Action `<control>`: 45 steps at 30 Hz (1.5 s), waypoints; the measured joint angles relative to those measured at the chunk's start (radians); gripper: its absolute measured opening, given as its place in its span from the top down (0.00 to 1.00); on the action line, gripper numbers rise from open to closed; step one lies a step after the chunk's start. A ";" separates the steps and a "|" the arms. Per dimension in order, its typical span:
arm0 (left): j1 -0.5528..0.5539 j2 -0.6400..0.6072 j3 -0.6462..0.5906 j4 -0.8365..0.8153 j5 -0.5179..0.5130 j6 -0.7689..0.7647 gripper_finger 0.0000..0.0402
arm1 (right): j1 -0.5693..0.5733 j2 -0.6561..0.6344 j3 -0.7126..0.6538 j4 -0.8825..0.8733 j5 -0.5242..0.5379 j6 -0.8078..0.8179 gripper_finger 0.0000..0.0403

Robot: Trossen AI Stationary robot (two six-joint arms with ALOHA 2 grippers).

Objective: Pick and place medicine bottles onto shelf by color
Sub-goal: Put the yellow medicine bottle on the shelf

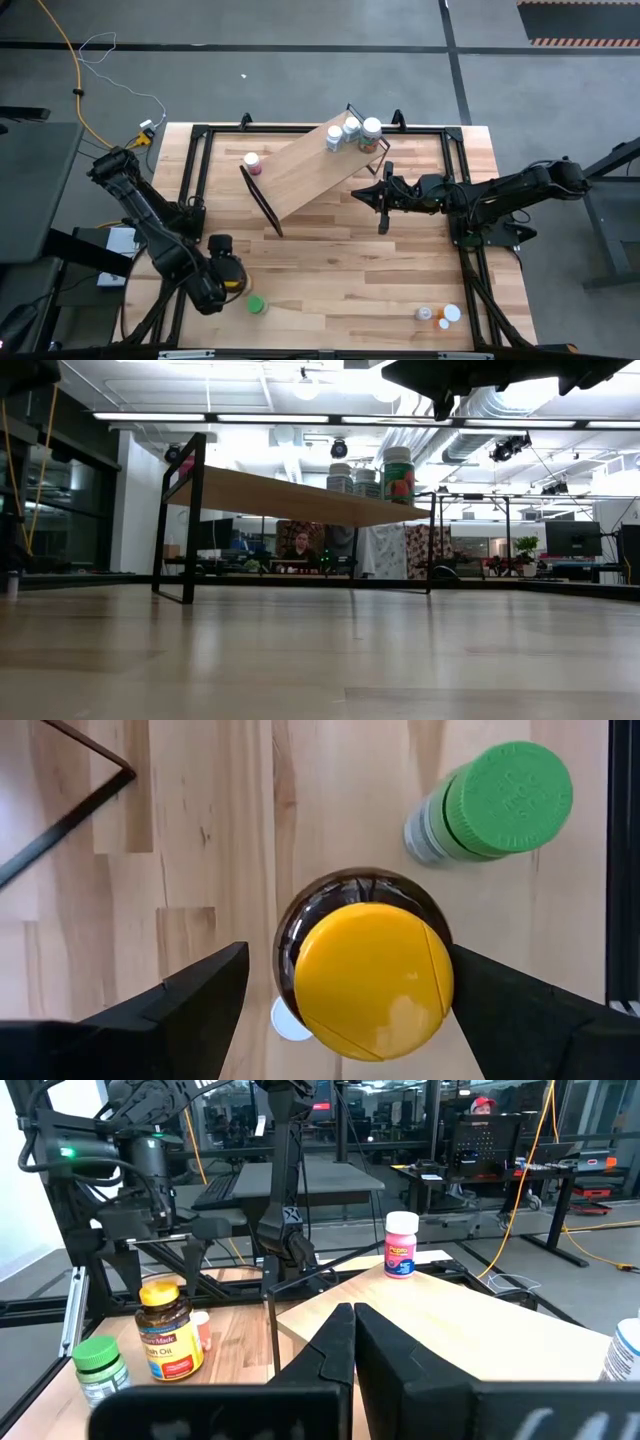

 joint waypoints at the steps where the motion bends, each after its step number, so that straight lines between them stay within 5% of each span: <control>1: 0.003 0.000 0.000 0.000 0.011 0.002 0.21 | 0.000 0.000 0.000 0.000 0.000 0.000 1.00; 7: 0.013 0.000 0.000 0.000 0.031 0.019 0.25 | 0.000 0.000 0.000 -0.002 0.000 0.000 1.00; 18: 0.013 0.000 0.000 0.001 0.027 0.036 0.50 | 0.000 0.000 0.000 -0.008 -0.006 0.000 1.00; 24: 0.013 -0.007 0.018 -0.021 0.036 0.040 0.50 | 0.000 0.000 0.000 -0.008 -0.005 0.000 1.00; 28: 0.013 -0.021 0.125 -0.116 -0.001 0.055 0.48 | 0.000 0.000 0.000 -0.008 -0.002 0.000 1.00; 36: 0.050 -0.021 0.466 -0.416 -0.242 0.131 0.48 | 0.000 0.000 0.000 -0.008 0.001 0.000 1.00; 40: 0.147 -0.022 0.607 -0.457 -0.364 0.256 0.48 | 0.000 0.000 0.000 -0.008 0.001 0.000 1.00; 45: 0.369 -0.021 0.676 -0.442 -0.359 0.456 0.48 | 0.000 0.000 0.000 -0.008 0.001 0.000 1.00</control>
